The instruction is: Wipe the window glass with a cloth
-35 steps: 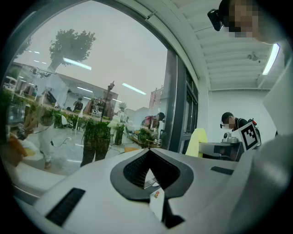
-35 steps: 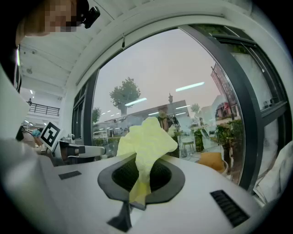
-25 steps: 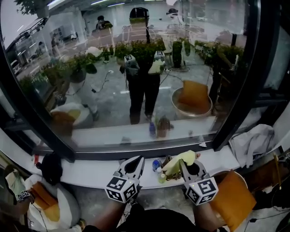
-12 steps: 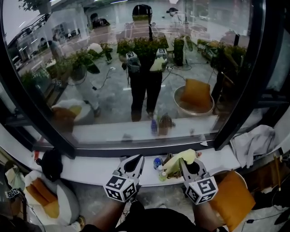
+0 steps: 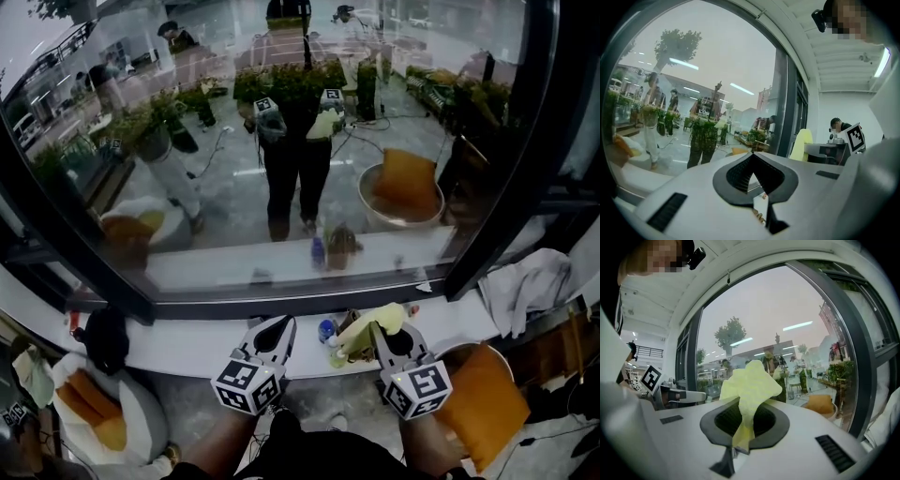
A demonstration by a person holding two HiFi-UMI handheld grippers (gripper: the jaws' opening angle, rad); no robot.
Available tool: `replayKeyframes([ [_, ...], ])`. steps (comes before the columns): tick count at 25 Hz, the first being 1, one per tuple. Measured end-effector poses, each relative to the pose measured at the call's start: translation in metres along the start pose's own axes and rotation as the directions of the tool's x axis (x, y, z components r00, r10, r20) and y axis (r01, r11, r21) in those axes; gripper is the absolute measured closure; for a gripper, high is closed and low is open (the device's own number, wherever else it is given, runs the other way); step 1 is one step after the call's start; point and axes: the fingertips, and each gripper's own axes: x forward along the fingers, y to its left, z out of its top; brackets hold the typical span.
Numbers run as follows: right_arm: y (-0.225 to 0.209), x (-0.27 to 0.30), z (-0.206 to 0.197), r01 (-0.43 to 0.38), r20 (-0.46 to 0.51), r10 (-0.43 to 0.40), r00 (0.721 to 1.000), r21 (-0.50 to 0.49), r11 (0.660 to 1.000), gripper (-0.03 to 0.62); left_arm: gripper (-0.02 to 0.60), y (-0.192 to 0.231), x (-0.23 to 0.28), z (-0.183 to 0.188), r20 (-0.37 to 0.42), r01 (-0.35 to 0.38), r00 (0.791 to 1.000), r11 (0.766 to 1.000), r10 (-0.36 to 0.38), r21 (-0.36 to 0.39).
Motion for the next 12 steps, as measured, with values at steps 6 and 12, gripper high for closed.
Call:
replayKeyframes([
  [6, -0.009, 0.005, -0.005, 0.015, -0.013, -0.014, 1.000, 0.025, 1.000, 0.551, 0.574, 0.000, 0.016, -0.008, -0.030, 0.017, 0.999, 1.000, -0.017, -0.005],
  [12, -0.016, 0.016, -0.008, 0.062, -0.017, -0.061, 0.998, 0.054, 0.997, 0.551, 0.574, 0.009, 0.023, -0.001, -0.042, 0.051, 0.998, 0.999, -0.051, 0.003],
])
